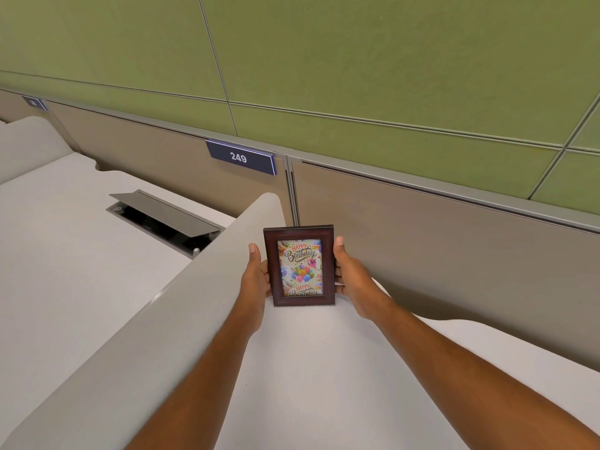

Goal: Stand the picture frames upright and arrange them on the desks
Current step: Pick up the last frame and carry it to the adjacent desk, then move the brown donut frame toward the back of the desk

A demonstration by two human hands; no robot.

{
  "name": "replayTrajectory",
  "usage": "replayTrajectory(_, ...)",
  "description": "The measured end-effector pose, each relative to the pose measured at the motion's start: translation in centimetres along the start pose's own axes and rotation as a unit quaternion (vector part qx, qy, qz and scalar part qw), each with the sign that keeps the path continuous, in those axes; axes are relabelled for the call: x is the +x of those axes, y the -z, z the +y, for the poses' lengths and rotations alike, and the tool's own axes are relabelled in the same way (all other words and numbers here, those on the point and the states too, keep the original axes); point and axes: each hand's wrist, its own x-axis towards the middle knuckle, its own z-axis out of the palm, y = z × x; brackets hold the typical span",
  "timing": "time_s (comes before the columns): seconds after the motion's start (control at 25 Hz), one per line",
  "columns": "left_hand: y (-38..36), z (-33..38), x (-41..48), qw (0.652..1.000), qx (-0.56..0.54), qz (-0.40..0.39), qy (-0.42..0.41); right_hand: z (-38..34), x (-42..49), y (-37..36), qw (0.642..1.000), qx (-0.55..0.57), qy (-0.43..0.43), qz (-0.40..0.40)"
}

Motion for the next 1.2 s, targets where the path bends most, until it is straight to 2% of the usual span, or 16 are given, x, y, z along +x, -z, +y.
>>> replayTrajectory(0.2,0.7,-2.1,-2.3,0.999,-0.020,0.028,-0.019,0.4,-1.8,1.0,1.000,-0.007,0.018,0.018)
replayTrajectory(0.32,1.6,-4.3,-6.2,0.996,-0.031,0.073,-0.030,1.2,-4.5,2.7,0.999,-0.003,0.010,0.044)
replayTrajectory(0.48,2.5,-8.4,-14.1,0.989,-0.065,0.131,-0.008,5.5,-12.1,4.4,0.996,0.039,-0.003,0.082)
replayTrajectory(0.56,1.8,-9.8,-18.4,0.989,-0.058,0.135,0.002,8.6,-17.6,5.1,0.993,0.063,-0.014,0.100)
replayTrajectory(0.68,-0.7,-10.8,-24.6,0.995,-0.033,0.088,0.025,12.2,-25.6,6.3,0.990,0.077,-0.035,0.112)
replayTrajectory(0.84,-5.7,-11.3,-32.3,0.998,0.000,-0.014,0.068,13.4,-34.8,8.6,0.988,0.064,-0.045,0.133)
replayTrajectory(1.0,-10.6,-11.7,-40.2,0.985,0.036,-0.135,0.097,14.3,-43.0,12.1,0.982,0.078,-0.020,0.171)
replayTrajectory(1.2,-15.3,-12.9,-48.6,0.966,0.088,-0.214,0.113,16.4,-53.0,17.7,0.971,0.110,0.001,0.212)
